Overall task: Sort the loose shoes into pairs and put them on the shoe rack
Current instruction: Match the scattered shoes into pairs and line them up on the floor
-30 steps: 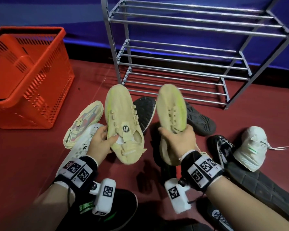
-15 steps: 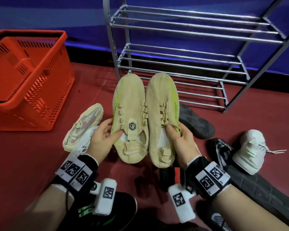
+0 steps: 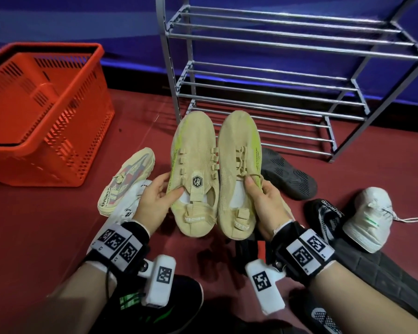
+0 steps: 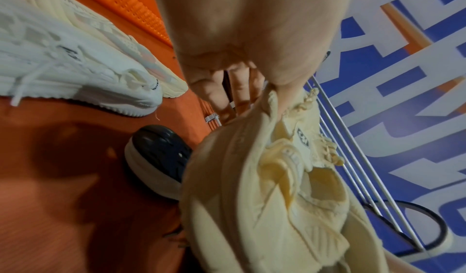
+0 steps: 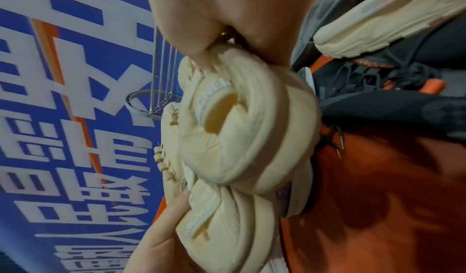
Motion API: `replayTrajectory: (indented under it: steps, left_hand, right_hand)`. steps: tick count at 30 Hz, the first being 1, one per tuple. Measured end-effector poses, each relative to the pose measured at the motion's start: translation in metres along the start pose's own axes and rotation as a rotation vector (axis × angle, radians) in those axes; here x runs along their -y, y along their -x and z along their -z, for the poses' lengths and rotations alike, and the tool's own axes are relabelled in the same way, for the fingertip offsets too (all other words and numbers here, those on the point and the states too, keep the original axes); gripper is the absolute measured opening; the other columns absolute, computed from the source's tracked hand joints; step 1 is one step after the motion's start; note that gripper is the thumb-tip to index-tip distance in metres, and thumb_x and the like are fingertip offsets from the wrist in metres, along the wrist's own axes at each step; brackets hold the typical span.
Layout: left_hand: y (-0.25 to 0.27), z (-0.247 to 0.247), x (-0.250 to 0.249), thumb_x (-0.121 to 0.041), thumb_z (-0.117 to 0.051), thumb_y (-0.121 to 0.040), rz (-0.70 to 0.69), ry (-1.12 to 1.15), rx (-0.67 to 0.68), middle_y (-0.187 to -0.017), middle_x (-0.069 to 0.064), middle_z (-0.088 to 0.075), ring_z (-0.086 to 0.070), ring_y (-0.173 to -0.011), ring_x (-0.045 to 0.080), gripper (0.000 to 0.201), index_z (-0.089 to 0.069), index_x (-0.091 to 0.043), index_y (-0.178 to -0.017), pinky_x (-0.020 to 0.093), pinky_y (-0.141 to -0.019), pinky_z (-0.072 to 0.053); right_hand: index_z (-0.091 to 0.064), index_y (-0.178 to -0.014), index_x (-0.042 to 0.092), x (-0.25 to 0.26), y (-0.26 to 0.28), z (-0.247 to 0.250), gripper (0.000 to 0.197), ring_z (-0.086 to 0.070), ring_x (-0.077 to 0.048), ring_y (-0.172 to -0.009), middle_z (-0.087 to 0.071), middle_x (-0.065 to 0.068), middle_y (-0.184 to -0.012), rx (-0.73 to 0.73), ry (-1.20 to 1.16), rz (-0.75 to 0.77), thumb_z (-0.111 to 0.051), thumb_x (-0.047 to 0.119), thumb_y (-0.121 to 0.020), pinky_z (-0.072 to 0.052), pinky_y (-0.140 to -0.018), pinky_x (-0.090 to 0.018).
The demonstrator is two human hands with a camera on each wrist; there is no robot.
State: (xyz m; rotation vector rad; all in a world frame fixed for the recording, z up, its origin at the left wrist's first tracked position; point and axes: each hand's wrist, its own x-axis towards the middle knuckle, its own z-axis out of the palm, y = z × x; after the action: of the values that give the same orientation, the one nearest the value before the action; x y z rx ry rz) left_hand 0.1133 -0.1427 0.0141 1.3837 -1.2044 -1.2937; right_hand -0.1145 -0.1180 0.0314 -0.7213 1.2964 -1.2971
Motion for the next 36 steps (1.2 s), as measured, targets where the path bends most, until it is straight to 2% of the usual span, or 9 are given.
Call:
replayTrajectory:
  steps: [5,10,16,20,22,24,29,33,36]
  left_hand:
    - [-0.005,0.006,0.019,-0.010,-0.065,-0.088,0.120,-0.033,-0.016,-0.108,0.007,-0.068,-0.066,-0.085,0.014,0.042,-0.050,-0.014,-0.127,0.021,-0.064,-0.051]
    - [-0.015,0.014,0.059,-0.016,-0.065,-0.088,0.231,-0.229,-0.091,-0.114,0.010,-0.061,-0.061,-0.101,0.024,0.037,-0.044,-0.018,-0.118,0.040,-0.094,-0.047]
    - [-0.016,0.014,0.087,-0.012,-0.059,-0.089,0.296,-0.386,-0.110,-0.120,0.007,-0.056,-0.058,-0.099,0.024,0.034,-0.038,-0.025,-0.112,0.039,-0.093,-0.047]
    - [0.003,-0.010,0.062,-0.045,-0.066,-0.082,0.138,-0.701,-0.268,-0.112,-0.001,-0.037,-0.050,-0.095,0.020,0.035,-0.054,-0.019,-0.103,0.028,-0.087,-0.039]
    - [0.014,-0.024,0.054,-0.066,-0.057,-0.078,0.100,-0.886,-0.220,-0.108,-0.004,-0.040,-0.042,-0.108,0.019,0.045,-0.064,-0.025,-0.096,0.028,-0.097,-0.032]
    - [0.018,-0.036,0.053,-0.078,-0.049,-0.072,0.100,-1.017,-0.073,-0.115,-0.007,-0.052,-0.045,-0.113,0.017,0.064,-0.063,-0.028,-0.110,0.032,-0.100,-0.034]
    - [0.010,-0.053,0.057,-0.066,-0.067,-0.067,0.173,-0.960,-0.019,-0.115,-0.003,-0.061,-0.058,-0.107,0.020,0.072,-0.052,-0.018,-0.118,0.034,-0.089,-0.050]
    - [0.008,-0.054,0.057,-0.064,-0.060,-0.076,0.332,-1.120,0.011,-0.091,0.002,-0.068,-0.065,-0.086,0.024,0.057,-0.062,-0.012,-0.099,0.028,-0.062,-0.048]
    - [0.016,-0.057,0.057,-0.067,-0.052,-0.080,0.288,-1.245,0.028,-0.095,0.003,-0.067,-0.063,-0.090,0.024,0.058,-0.061,-0.013,-0.098,0.029,-0.066,-0.047]
  right_hand:
    - [-0.063,-0.113,0.005,-0.023,-0.008,-0.006,0.025,-0.070,-0.028,-0.096,-0.072,-0.014,-0.105,-0.005,0.019,-0.168,-0.050,0.020,-0.099,-0.056,-0.087,-0.042]
    - [-0.060,-0.119,-0.006,-0.064,-0.024,-0.020,0.026,-0.066,-0.034,-0.102,-0.066,-0.022,-0.115,-0.026,0.096,-0.420,-0.049,0.002,-0.096,-0.053,-0.091,-0.044]
    - [-0.057,-0.119,-0.007,-0.093,-0.035,-0.027,0.028,-0.064,-0.037,-0.104,-0.066,-0.022,-0.114,-0.095,0.195,-0.567,-0.056,0.005,-0.093,-0.052,-0.093,-0.048]
    - [-0.060,-0.116,-0.005,-0.099,-0.034,-0.026,0.026,-0.065,-0.037,-0.104,-0.067,-0.021,-0.112,-0.085,0.205,-0.549,-0.057,0.007,-0.093,-0.051,-0.094,-0.050]
    - [-0.060,-0.116,-0.003,-0.101,-0.034,-0.025,0.025,-0.065,-0.036,-0.104,-0.067,-0.020,-0.113,-0.075,0.217,-0.540,-0.057,0.008,-0.094,-0.051,-0.095,-0.050]
    - [-0.061,-0.117,-0.001,-0.103,-0.032,-0.022,0.025,-0.066,-0.035,-0.103,-0.068,-0.018,-0.113,-0.044,0.220,-0.526,-0.055,0.009,-0.095,-0.052,-0.094,-0.048]
    - [-0.063,-0.119,0.004,-0.108,-0.027,-0.014,0.026,-0.068,-0.031,-0.097,-0.070,-0.016,-0.111,0.007,0.188,-0.507,-0.057,0.008,-0.094,-0.056,-0.085,-0.041]
    - [-0.063,-0.116,0.006,-0.108,-0.026,-0.009,0.027,-0.068,-0.024,-0.084,-0.071,-0.011,-0.099,0.055,0.137,-0.522,-0.055,-0.002,-0.092,-0.056,-0.069,-0.031]
    - [-0.062,-0.118,0.004,-0.109,-0.026,-0.007,0.030,-0.068,-0.026,-0.087,-0.070,-0.014,-0.104,0.072,0.113,-0.532,-0.053,-0.006,-0.091,-0.056,-0.074,-0.034]
